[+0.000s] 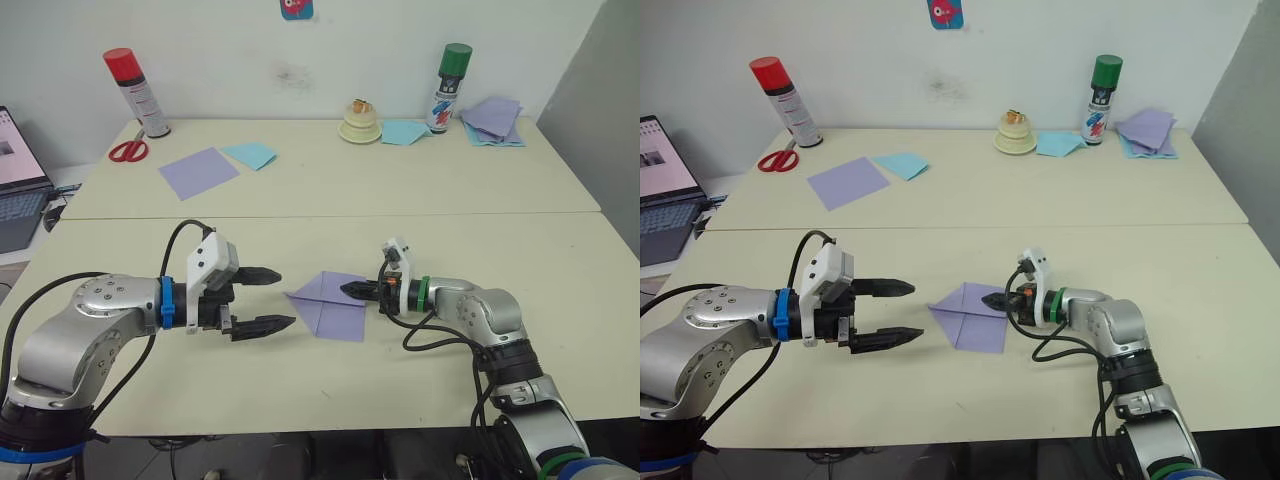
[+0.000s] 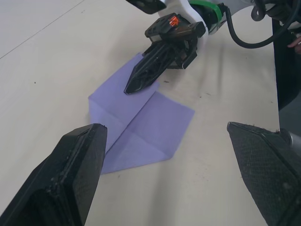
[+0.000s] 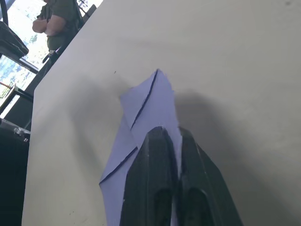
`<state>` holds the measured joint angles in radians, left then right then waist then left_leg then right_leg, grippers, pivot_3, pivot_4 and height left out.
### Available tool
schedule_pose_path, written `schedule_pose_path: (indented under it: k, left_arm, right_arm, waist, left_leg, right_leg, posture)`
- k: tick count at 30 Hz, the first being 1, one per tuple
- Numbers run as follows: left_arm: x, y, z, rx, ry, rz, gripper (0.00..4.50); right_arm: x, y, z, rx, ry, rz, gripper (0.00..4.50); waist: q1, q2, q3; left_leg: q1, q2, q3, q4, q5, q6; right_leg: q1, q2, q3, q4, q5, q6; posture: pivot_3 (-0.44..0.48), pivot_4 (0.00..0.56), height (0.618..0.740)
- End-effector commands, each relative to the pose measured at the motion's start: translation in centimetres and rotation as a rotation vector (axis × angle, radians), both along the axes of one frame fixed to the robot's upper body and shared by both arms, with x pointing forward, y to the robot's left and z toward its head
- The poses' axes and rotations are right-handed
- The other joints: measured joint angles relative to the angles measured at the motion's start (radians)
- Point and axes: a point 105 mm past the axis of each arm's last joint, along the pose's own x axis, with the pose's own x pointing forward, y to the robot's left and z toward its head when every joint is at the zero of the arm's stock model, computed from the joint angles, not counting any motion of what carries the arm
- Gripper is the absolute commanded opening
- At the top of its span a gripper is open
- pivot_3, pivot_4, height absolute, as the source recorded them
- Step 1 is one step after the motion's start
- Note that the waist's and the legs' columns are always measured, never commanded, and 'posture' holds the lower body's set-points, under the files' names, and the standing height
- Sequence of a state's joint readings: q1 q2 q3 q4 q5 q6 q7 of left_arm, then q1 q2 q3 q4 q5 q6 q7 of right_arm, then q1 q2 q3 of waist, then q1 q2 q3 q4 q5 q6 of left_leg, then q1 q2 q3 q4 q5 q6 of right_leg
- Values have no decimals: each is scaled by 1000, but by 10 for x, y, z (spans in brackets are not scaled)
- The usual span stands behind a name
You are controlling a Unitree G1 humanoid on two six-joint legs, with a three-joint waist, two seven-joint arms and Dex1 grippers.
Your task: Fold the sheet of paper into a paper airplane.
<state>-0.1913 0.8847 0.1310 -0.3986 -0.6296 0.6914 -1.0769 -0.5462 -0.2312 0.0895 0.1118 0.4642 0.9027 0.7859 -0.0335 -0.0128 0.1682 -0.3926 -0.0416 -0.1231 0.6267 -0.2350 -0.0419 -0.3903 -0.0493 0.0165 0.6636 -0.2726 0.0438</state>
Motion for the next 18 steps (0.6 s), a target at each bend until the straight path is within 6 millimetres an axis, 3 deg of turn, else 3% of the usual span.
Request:
schedule_pose_path:
  k: [1, 5, 8, 10, 13, 16, 18]
  left_arm:
    - [0, 13, 17, -12, -49, 47, 4500]
    - [5, 23, 24, -12, -73, 89, 4500]
    - [9, 24, 32, -26, -90, 101, 4500]
    - [9, 22, 32, -25, -89, 97, 4500]
    - [6, 18, 30, -26, -80, 87, 4500]
    - [4, 17, 29, -26, -77, 90, 4500]
    - [4, 19, 29, -24, -72, 96, 4500]
  right_arm:
    - [6, 4, 51, 52, -330, 15, 31]
    - [-4, 18, 85, -71, -940, 110, 31]
    - [-18, 29, 76, -222, -1308, 246, 31]
    - [-25, 30, 48, -322, -1352, 370, 31]
    - [-39, 23, 13, -360, -1261, 504, 31]
    - [-47, 15, 8, -309, -1136, 512, 622]
    - [-52, 6, 8, -295, -1073, 518, 1303]
  waist:
    - [-1, 0, 0]
    - [-2, 0, 0]
    - [-6, 0, 1]
    - [-6, 0, 0]
    - [-4, -1, 1]
    - [0, -1, 1]
    - [0, -1, 2]
  left_leg:
    - [0, 0, 0, 0, 0, 0]
    - [0, 0, 0, 0, 0, 0]
    - [0, 0, 4, 0, 0, 0]
    - [1, 0, 4, 0, 0, 0]
    - [1, 0, 4, 0, 0, 0]
    - [1, 0, 2, 0, 0, 0]
    - [1, 0, 1, 0, 0, 0]
  right_leg:
    - [0, 0, 0, 0, 0, 0]
    - [0, 0, -1, 0, 0, 1]
    - [0, 0, -1, 0, -1, 3]
    - [0, 0, -1, 0, -1, 1]
    - [1, 0, 0, 0, 0, 0]
    - [1, 0, 1, 0, 0, 0]
    - [1, 0, 1, 0, 0, 0]
  posture:
    - [0, 150, 740]
    - [0, 150, 740]
    - [0, 150, 740]
    - [0, 150, 740]
    - [0, 150, 740]
    - [0, 150, 740]
    - [0, 150, 740]
